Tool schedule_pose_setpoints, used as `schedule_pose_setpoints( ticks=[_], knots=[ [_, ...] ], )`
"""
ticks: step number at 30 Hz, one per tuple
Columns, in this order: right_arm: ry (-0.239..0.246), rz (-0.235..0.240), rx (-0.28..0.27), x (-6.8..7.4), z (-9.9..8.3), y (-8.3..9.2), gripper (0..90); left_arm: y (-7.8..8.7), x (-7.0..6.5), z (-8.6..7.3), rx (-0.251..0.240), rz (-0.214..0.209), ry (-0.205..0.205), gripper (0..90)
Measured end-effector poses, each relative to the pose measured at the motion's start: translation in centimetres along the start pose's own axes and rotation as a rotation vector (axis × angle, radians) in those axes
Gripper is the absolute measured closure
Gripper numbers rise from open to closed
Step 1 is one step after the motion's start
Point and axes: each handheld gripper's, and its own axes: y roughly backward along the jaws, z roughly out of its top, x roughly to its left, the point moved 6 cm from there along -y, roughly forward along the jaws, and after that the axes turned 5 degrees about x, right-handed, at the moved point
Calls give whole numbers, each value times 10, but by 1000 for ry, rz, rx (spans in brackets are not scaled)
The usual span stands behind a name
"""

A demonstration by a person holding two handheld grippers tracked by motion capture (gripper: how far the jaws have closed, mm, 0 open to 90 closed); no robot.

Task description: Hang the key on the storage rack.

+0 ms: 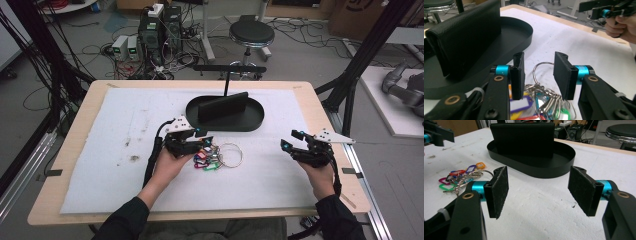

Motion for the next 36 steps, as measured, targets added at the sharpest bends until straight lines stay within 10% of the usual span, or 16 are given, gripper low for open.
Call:
schedule_pose_setpoints(
  ticks=[19,36],
  knots=[
    [2,5,-5,-2,0,1,335,-61,8,-8,164,-44,67,679],
    [0,6,-8,-2,1,0,335,-80,7,-19,299,-11,24,705]
  ],
)
